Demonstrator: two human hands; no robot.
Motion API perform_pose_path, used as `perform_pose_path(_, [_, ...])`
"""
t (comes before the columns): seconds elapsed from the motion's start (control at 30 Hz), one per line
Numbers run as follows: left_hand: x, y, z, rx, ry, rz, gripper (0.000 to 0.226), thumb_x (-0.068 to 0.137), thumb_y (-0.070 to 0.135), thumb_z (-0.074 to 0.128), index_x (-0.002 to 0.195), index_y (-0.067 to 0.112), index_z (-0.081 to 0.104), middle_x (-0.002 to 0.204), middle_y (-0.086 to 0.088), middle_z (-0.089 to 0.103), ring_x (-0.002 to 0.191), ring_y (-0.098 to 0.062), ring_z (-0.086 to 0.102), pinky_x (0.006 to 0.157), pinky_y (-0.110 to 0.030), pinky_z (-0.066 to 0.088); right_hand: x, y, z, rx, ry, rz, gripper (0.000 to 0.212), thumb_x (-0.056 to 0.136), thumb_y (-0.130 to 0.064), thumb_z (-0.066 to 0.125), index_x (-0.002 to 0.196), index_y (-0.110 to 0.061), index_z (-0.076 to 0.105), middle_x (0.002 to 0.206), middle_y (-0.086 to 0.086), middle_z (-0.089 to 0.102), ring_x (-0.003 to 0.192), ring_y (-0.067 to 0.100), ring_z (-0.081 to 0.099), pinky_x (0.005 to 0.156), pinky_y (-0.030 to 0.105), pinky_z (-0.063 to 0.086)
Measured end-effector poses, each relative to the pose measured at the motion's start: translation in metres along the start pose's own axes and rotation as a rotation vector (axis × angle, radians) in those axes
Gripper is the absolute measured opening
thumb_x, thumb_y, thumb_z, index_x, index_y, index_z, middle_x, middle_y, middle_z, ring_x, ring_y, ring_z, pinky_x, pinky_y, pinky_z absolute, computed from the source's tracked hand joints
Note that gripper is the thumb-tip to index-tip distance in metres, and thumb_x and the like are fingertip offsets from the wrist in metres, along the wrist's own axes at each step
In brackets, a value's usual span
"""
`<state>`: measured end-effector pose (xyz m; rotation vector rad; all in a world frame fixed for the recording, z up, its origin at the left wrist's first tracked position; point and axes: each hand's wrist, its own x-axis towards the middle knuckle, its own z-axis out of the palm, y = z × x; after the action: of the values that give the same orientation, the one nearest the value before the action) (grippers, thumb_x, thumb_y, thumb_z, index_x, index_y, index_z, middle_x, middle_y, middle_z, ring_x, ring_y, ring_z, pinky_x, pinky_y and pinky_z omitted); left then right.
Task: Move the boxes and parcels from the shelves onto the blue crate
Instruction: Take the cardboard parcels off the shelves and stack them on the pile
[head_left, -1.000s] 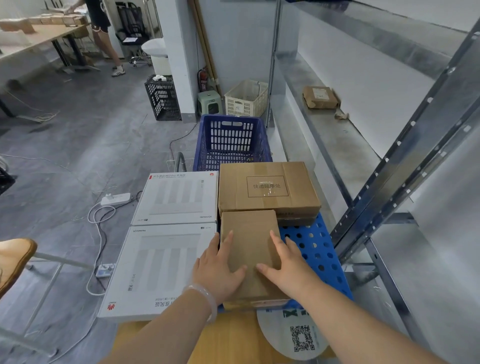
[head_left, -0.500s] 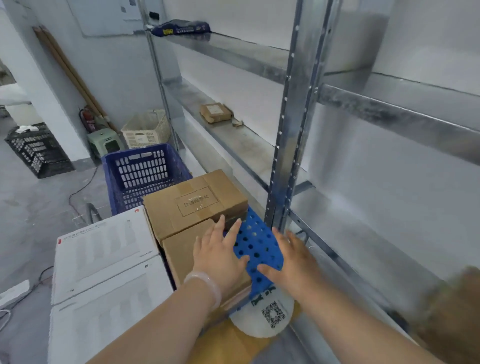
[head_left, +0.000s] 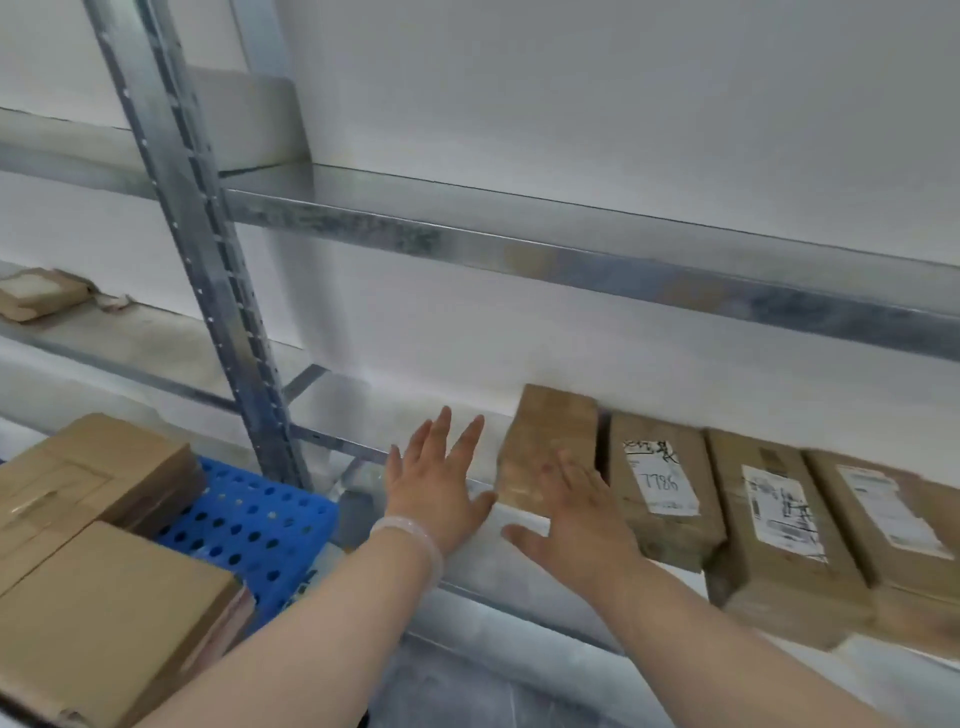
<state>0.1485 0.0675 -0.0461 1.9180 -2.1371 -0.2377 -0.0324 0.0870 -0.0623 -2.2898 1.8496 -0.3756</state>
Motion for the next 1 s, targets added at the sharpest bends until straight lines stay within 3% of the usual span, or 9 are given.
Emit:
perform_pose_path(0.1, [-0.003, 0.069, 0.008, -0.039, -0.004, 0.095, 0.082, 0.091, 0.055, 0.047, 0.153, 0.04, -0.005, 0.164, 0.005, -0.006, 0.151, -0.021, 0.0, 0.121, -0.049, 0.003, -0.042, 0.047, -0.028, -0.031, 0.082, 0.07, 0.095, 0.071, -0.078, 0.031, 0.153, -0.029, 0.025, 0.161, 0.005, 0.021, 0.149, 0.024, 0.017, 0.119, 0.045, 0.019])
perform_pose_path(0.17, [-0.007, 0.119, 0.018, -0.075, -0.015, 0.158, 0.083, 0.09, 0.053, 0.047, 0.153, 0.039, -0.005, 0.164, 0.005, -0.001, 0.15, -0.022, 0.003, 0.12, -0.05, 0.004, -0.072, 0.083, -0.046, -0.047, 0.121, 0.129, 0.096, 0.072, -0.077, 0.031, 0.154, -0.03, 0.023, 0.16, 0.007, 0.023, 0.148, 0.027, 0.021, 0.118, 0.048, 0.021])
perform_pose_path(0.27, [-0.021, 0.197, 0.035, -0.071, -0.041, 0.274, 0.081, 0.087, 0.054, 0.05, 0.153, 0.041, 0.003, 0.164, 0.004, -0.003, 0.15, -0.023, 0.001, 0.12, -0.052, 0.004, -0.123, 0.143, -0.075, -0.083, 0.205, 0.227, 0.092, 0.074, -0.072, 0.042, 0.153, -0.029, 0.024, 0.157, 0.011, 0.032, 0.144, 0.031, 0.031, 0.115, 0.049, 0.027])
perform_pose_path(0.37, [-0.042, 0.272, 0.052, -0.046, -0.075, 0.382, 0.079, 0.089, 0.051, 0.049, 0.153, 0.04, 0.005, 0.164, 0.003, -0.003, 0.15, -0.022, -0.002, 0.12, -0.051, 0.002, -0.176, 0.201, -0.103, -0.116, 0.245, 0.34, 0.093, 0.075, -0.058, 0.061, 0.154, -0.032, 0.02, 0.159, 0.008, 0.027, 0.145, 0.029, 0.029, 0.115, 0.046, 0.025])
perform_pose_path(0.43, [-0.054, 0.32, 0.062, -0.045, -0.106, 0.445, 0.08, 0.089, 0.05, 0.05, 0.153, 0.041, 0.003, 0.164, 0.002, -0.002, 0.15, -0.023, -0.002, 0.12, -0.051, 0.002, -0.213, 0.238, -0.12, -0.108, 0.301, 0.379, 0.092, 0.074, -0.059, 0.06, 0.153, -0.032, 0.022, 0.155, 0.011, 0.035, 0.142, 0.031, 0.035, 0.113, 0.049, 0.03])
perform_pose_path(0.53, [-0.072, 0.385, 0.079, -0.087, -0.141, 0.507, 0.081, 0.088, 0.051, 0.051, 0.153, 0.042, 0.003, 0.164, 0.0, -0.003, 0.15, -0.025, -0.002, 0.121, -0.049, 0.002, -0.265, 0.288, -0.141, -0.173, 0.246, 0.481, 0.094, 0.076, -0.075, 0.043, 0.155, -0.035, 0.011, 0.161, 0.009, 0.018, 0.148, 0.028, 0.018, 0.119, 0.044, 0.016])
perform_pose_path(0.67, [-0.1, 0.459, 0.098, -0.077, -0.182, 0.638, 0.078, 0.091, 0.051, 0.048, 0.153, 0.041, 0.001, 0.164, 0.002, -0.007, 0.15, -0.026, -0.004, 0.12, -0.052, -0.001, -0.326, 0.338, -0.164, -0.202, 0.183, 0.667, 0.096, 0.084, -0.074, 0.044, 0.155, -0.034, -0.007, 0.164, 0.006, -0.007, 0.151, 0.023, -0.004, 0.121, 0.04, 0.002])
perform_pose_path(0.87, [-0.111, 0.551, 0.12, -0.126, -0.194, 0.757, 0.08, 0.089, 0.054, 0.05, 0.153, 0.043, 0.002, 0.164, 0.0, -0.003, 0.15, -0.026, 0.003, 0.12, -0.05, 0.003, -0.383, 0.388, -0.197, -0.211, 0.23, 0.822, 0.094, 0.086, -0.073, 0.045, 0.155, -0.036, -0.008, 0.164, 0.004, -0.007, 0.15, 0.023, -0.004, 0.12, 0.042, 0.003])
perform_pose_path(1.0, [-0.119, 0.604, 0.139, -0.127, -0.268, 0.857, 0.077, 0.092, 0.055, 0.048, 0.152, 0.044, 0.0, 0.163, 0.002, -0.013, 0.15, -0.027, -0.004, 0.12, -0.049, -0.001, -0.412, 0.423, -0.206, -0.196, 0.251, 0.935, 0.092, 0.085, -0.073, 0.044, 0.153, -0.039, -0.008, 0.164, 0.003, -0.002, 0.15, 0.023, -0.002, 0.121, 0.042, 0.004])
